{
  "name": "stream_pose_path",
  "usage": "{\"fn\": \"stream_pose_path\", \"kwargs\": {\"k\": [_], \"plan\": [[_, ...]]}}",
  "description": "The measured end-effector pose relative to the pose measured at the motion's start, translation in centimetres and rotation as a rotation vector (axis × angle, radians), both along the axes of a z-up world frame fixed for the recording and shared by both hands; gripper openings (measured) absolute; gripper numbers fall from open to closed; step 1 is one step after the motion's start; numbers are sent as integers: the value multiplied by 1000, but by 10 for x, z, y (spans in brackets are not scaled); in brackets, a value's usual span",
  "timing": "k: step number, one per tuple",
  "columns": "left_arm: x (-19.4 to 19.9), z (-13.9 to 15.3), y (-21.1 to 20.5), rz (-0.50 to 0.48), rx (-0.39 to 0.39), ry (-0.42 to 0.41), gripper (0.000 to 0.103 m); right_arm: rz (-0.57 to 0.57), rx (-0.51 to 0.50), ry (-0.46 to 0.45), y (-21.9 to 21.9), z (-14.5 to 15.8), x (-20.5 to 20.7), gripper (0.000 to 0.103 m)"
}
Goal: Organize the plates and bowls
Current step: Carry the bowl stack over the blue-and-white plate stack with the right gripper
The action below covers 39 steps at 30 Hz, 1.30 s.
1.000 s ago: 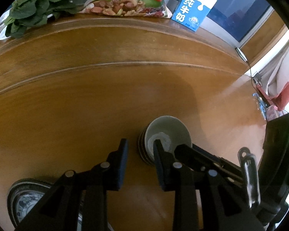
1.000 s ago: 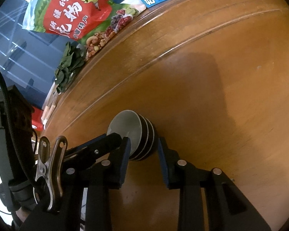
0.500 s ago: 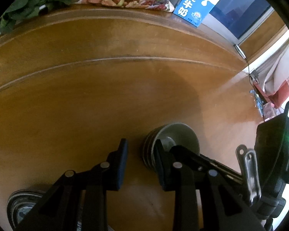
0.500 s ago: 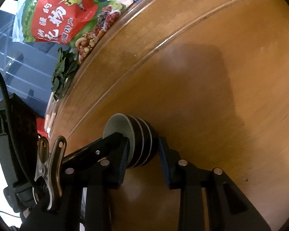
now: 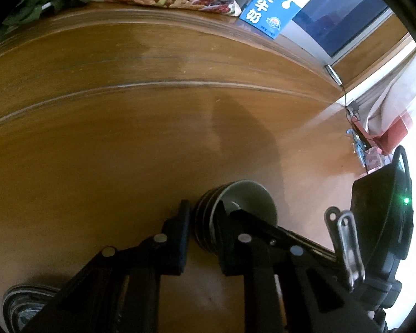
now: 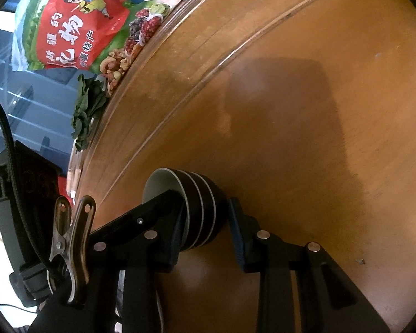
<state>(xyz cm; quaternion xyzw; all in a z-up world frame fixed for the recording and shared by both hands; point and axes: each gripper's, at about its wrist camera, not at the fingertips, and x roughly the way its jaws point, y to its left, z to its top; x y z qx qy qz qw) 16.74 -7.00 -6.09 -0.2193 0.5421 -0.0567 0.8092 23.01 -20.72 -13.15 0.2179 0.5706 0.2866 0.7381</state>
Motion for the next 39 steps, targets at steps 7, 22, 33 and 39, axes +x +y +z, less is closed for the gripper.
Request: {"fn": "stream_pose_path", "kwargs": {"k": [7,22,33,39], "plan": [[0,1,1,-1,7,-1,15,0,2,4,2,0,0,33],[-7,10,-4,-13,11,-17,14,-5,5,-8,-1,2,-7,33],[-26,25,-4,-6,19,-42,14,4,15,-36,2,14,-25,33],[-37,30,1,4,17,-53,15,13,16,-50,8,18,-38,33]]}}
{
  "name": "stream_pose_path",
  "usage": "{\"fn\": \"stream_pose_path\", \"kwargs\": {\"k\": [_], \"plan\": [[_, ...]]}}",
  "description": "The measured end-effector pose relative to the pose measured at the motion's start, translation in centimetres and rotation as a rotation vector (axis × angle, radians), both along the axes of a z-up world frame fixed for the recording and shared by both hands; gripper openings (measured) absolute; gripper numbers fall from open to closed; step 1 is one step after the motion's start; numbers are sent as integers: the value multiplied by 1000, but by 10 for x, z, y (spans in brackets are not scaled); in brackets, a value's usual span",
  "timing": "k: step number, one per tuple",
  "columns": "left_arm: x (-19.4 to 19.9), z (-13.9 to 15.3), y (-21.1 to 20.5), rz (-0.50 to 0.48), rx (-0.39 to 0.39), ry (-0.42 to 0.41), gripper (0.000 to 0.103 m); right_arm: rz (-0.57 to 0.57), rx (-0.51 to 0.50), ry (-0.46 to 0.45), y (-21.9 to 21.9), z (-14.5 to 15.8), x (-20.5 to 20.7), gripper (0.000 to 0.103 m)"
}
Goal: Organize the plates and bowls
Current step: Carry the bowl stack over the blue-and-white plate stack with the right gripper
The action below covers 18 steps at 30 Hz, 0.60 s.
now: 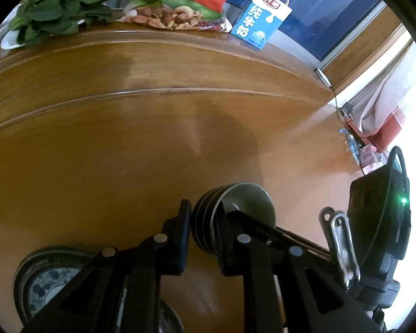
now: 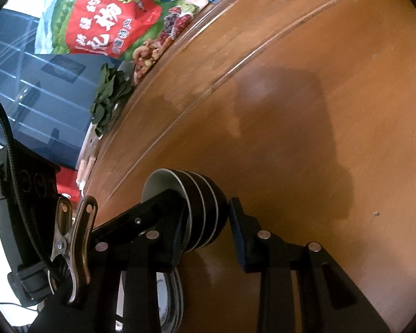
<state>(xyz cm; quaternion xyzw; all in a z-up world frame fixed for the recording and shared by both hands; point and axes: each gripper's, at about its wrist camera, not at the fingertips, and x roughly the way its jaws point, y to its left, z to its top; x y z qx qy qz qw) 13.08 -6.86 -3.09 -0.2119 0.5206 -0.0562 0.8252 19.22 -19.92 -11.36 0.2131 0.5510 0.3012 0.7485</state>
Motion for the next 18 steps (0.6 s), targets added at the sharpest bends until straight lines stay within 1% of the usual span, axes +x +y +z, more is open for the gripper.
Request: {"fn": "stream_pose_path", "kwargs": {"k": [18], "plan": [[-36,14,26,26,12,-16,15,28,13,-16,29,10,-37,33]]}}
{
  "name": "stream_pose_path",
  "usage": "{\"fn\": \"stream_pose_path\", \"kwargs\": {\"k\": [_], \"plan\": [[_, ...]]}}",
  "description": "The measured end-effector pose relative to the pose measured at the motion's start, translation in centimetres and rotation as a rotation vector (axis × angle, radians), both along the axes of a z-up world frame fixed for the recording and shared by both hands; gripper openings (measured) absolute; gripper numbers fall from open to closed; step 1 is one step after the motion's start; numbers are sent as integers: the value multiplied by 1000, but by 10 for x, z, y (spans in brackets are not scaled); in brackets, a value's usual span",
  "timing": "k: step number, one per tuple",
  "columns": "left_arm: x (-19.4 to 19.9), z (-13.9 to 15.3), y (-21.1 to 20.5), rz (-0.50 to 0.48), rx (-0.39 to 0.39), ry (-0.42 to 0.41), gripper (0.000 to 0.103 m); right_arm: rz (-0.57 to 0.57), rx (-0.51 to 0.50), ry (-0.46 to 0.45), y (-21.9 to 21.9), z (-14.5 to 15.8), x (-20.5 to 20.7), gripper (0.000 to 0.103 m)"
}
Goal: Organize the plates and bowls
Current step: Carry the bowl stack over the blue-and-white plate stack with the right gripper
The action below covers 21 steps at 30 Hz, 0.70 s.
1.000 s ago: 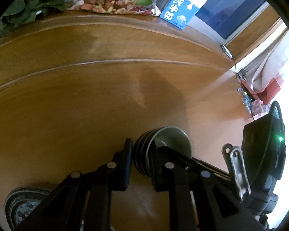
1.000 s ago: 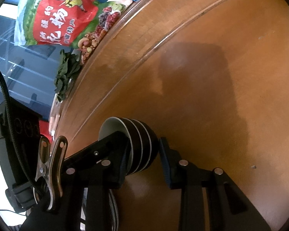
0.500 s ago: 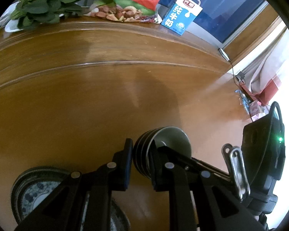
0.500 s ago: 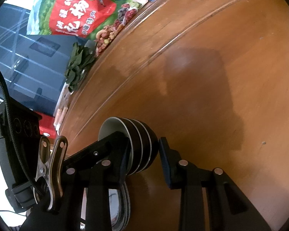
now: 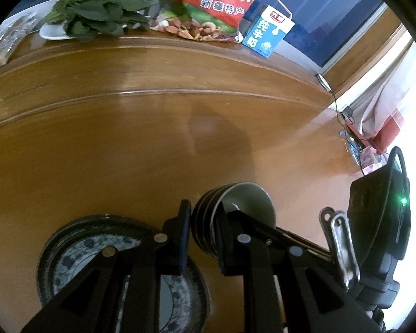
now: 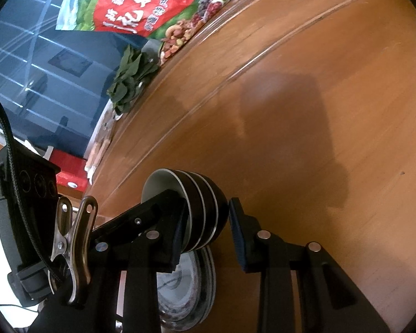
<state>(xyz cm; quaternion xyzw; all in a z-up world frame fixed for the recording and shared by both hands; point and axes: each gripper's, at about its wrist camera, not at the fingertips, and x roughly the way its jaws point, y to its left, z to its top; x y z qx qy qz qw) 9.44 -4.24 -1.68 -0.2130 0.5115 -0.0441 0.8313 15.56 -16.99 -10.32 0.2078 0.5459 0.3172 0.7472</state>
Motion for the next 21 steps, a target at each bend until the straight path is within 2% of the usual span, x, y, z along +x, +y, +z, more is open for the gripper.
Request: {"fn": "stream_pose_path", "kwargs": {"k": [21], "plan": [[-49,13,31,7,7,-20,15,10,5,-20,33,13,-47,32]]}}
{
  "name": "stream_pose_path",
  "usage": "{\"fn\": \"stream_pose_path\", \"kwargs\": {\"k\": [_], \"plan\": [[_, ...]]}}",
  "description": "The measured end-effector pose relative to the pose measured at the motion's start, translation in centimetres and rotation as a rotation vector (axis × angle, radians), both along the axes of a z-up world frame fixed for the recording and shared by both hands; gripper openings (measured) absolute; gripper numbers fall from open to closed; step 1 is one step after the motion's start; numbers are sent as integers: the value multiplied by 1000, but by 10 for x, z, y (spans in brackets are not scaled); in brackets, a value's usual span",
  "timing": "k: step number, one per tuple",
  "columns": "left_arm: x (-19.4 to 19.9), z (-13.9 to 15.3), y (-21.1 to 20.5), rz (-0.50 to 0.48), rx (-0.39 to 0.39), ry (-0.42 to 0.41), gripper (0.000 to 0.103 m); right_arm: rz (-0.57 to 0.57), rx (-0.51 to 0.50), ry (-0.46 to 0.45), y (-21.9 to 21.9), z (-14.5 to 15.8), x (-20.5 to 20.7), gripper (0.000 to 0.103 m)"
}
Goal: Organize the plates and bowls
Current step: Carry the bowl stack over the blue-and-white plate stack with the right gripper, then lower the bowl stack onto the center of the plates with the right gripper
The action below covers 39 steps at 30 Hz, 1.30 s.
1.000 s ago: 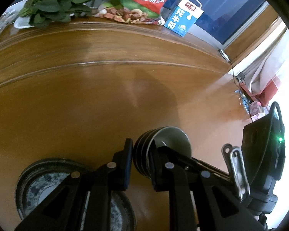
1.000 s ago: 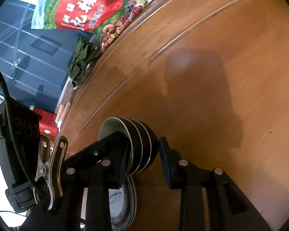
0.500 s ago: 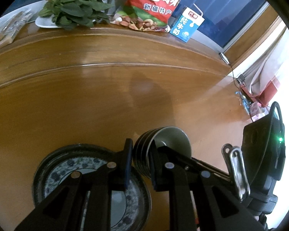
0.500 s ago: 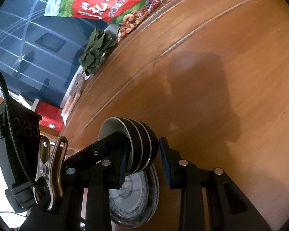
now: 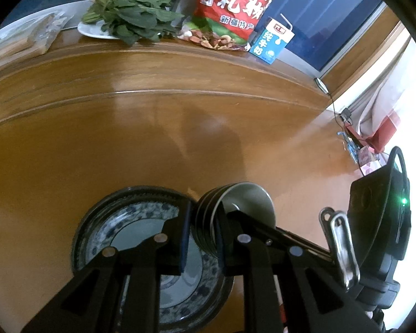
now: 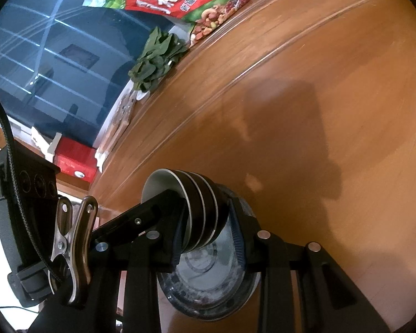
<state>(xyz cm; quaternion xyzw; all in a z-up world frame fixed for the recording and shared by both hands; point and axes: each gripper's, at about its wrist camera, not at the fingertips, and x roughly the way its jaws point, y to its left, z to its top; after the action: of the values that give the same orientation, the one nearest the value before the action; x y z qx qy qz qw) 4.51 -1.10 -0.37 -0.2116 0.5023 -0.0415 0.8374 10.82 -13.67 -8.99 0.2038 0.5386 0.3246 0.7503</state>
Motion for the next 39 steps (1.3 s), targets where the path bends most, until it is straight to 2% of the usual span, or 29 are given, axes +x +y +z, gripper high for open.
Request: {"fn": "stream_pose_path", "kwargs": {"k": [10,21,30,39], "plan": [[-13,-2,10,-6,4,7,15,2,-3,10,13,-3,-21,32],[-31,-11,25,-15,20,56,15,-6,-2,63,29,-17,-38,32],[-35,-24,34,-20,29,102,15,-16,1,122,34,-33,-45,32],[-30,-30,35,-32,33,114,15,-34,-2,135,34,-40,-45,32]]}}
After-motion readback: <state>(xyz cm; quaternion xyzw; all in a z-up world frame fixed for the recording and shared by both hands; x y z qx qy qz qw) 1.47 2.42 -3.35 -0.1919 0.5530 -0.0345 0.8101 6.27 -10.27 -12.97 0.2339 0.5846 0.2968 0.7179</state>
